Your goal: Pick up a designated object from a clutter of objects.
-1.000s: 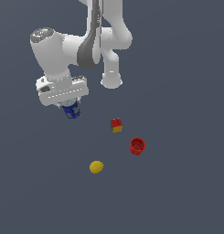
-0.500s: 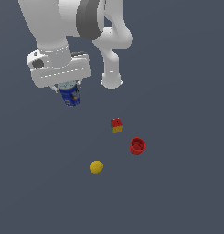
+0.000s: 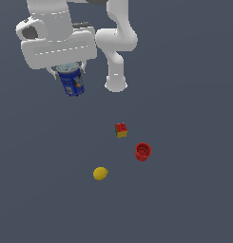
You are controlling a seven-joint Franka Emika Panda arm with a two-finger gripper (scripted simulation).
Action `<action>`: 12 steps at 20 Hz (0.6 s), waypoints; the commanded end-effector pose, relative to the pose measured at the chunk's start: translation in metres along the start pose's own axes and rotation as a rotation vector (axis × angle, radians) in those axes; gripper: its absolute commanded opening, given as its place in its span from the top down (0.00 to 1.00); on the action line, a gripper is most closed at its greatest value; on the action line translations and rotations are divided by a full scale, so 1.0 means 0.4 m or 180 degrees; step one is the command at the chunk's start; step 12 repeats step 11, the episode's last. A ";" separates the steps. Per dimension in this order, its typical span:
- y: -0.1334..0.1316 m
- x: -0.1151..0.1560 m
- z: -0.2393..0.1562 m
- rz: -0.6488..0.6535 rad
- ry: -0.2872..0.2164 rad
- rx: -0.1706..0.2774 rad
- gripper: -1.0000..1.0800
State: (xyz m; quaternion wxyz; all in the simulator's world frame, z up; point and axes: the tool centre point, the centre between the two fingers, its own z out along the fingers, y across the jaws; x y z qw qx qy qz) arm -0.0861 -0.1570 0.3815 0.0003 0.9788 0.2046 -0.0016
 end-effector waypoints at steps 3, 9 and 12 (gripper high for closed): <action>-0.010 0.012 -0.062 -0.0001 0.0009 -0.0003 1.00; -0.013 0.021 -0.095 -0.0002 0.0010 -0.0001 1.00; -0.013 0.022 -0.097 -0.0002 0.0010 -0.0001 1.00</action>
